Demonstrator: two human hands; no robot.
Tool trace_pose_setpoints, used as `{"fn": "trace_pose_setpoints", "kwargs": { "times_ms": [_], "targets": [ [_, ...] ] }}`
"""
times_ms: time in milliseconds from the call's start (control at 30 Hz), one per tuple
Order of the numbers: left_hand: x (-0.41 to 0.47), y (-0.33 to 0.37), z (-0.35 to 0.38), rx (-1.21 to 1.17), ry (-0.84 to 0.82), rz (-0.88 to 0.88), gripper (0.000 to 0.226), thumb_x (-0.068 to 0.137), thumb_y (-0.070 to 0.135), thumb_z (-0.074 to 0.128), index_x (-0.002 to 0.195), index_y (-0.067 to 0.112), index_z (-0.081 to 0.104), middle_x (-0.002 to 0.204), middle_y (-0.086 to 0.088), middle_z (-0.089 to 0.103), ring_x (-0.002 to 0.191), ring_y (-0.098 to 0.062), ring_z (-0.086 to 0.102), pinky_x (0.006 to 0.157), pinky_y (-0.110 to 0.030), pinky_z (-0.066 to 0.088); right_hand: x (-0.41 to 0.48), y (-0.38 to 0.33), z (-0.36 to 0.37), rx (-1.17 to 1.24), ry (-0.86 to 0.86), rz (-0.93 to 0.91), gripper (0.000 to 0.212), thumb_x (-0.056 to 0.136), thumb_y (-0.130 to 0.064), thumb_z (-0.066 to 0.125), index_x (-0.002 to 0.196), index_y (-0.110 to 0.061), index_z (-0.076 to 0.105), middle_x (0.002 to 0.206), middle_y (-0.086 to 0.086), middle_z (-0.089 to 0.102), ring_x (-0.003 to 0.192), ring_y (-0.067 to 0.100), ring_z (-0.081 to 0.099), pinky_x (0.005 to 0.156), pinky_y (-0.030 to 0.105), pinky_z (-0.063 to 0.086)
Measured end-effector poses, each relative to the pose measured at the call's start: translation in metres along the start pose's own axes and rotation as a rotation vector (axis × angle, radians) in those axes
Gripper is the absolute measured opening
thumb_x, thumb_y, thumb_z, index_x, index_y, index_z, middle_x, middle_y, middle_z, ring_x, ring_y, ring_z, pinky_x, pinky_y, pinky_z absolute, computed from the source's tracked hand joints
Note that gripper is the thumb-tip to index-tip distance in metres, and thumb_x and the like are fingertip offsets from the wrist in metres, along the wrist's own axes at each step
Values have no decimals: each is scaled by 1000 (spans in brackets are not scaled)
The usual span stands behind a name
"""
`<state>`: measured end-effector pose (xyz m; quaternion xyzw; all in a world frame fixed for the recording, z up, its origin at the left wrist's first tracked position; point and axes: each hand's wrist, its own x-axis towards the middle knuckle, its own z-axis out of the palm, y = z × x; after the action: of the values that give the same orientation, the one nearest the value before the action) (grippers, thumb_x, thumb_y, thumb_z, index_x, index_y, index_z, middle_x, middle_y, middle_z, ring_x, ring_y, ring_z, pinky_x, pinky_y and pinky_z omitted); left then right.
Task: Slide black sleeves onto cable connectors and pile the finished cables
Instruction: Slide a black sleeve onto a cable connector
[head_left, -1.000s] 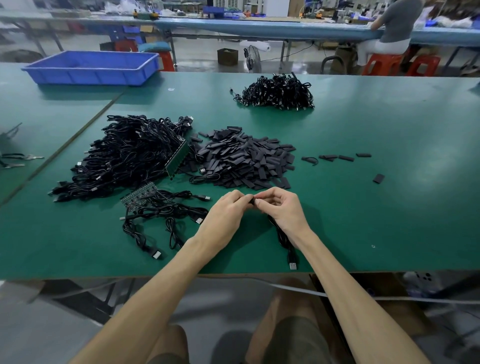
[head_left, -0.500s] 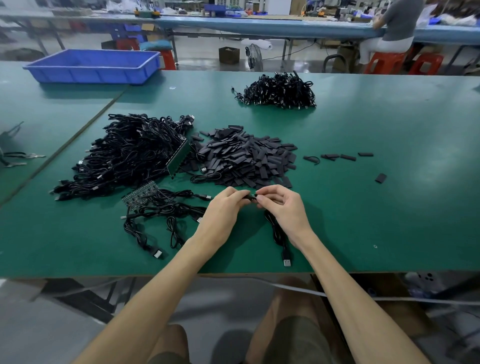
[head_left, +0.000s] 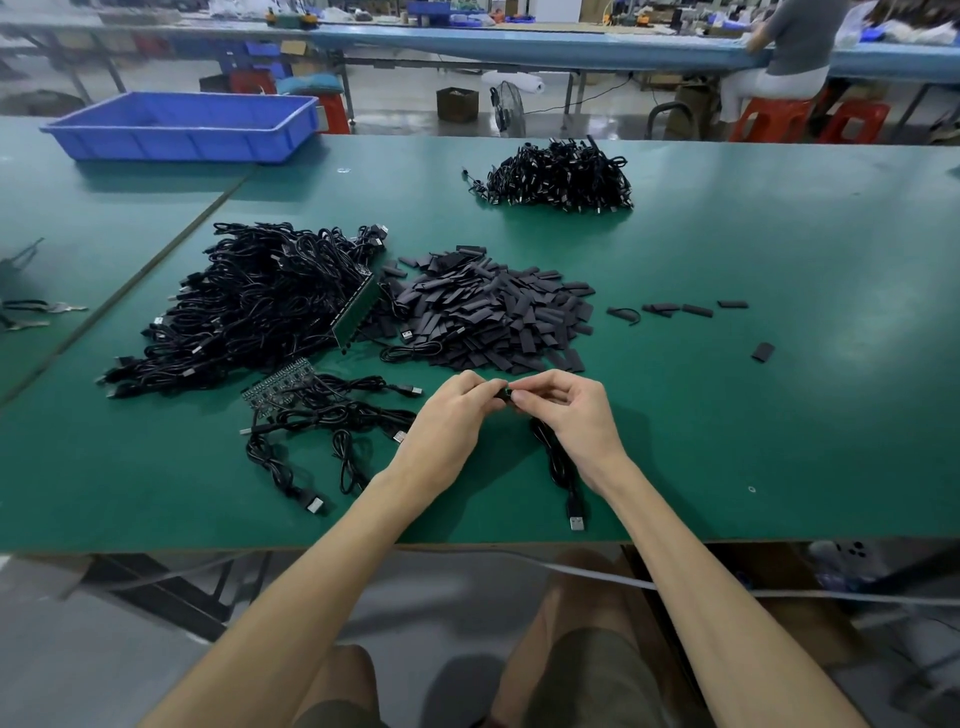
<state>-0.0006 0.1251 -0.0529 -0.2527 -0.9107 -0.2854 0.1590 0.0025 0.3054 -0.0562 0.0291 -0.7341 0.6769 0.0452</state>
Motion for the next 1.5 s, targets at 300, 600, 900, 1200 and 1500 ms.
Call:
{"fn": "trace_pose_setpoints", "kwargs": {
  "times_ms": [300, 600, 900, 1200, 1500],
  "targets": [
    [1, 0, 0, -53, 9, -68, 29, 100, 12, 61, 128, 5, 66, 105, -10, 64, 99, -27, 62, 86, -36, 49, 2, 2, 5, -104, 65, -11, 3, 92, -17, 78, 95, -16, 79, 89, -2, 79, 88, 14, 75, 86, 29, 60],
    [0, -3, 0, -36, -52, -14, 33, 99, -1, 59, 131, 4, 64, 106, -8, 62, 101, -21, 64, 86, -27, 50, 0, 0, 1, 10, -5, 17, 4, 89, -13, 80, 92, -15, 79, 86, 4, 80, 83, 17, 76, 79, 23, 59],
    [1, -4, -1, -117, -93, -57, 30, 99, -6, 52, 123, 4, 66, 106, -8, 63, 102, -20, 65, 91, -32, 52, 1, -2, 1, 1, -30, 25, 5, 88, -9, 81, 93, -10, 80, 88, 6, 80, 86, 17, 76, 82, 25, 60],
    [1, -6, -5, -257, 76, -116, 21, 93, 0, 65, 100, 17, 75, 96, 6, 68, 94, -15, 65, 85, -40, 55, 0, -2, 6, -95, 31, 6, 10, 92, -22, 79, 94, -13, 78, 88, 2, 79, 88, 19, 75, 87, 35, 60],
    [0, -13, -5, -346, 108, -160, 21, 88, 0, 71, 96, 19, 78, 97, 10, 66, 93, -8, 64, 81, -18, 49, -2, -3, 9, -230, -66, -8, 16, 99, -27, 70, 95, -13, 79, 81, 0, 79, 82, 15, 73, 88, 35, 57]
  ]
}}
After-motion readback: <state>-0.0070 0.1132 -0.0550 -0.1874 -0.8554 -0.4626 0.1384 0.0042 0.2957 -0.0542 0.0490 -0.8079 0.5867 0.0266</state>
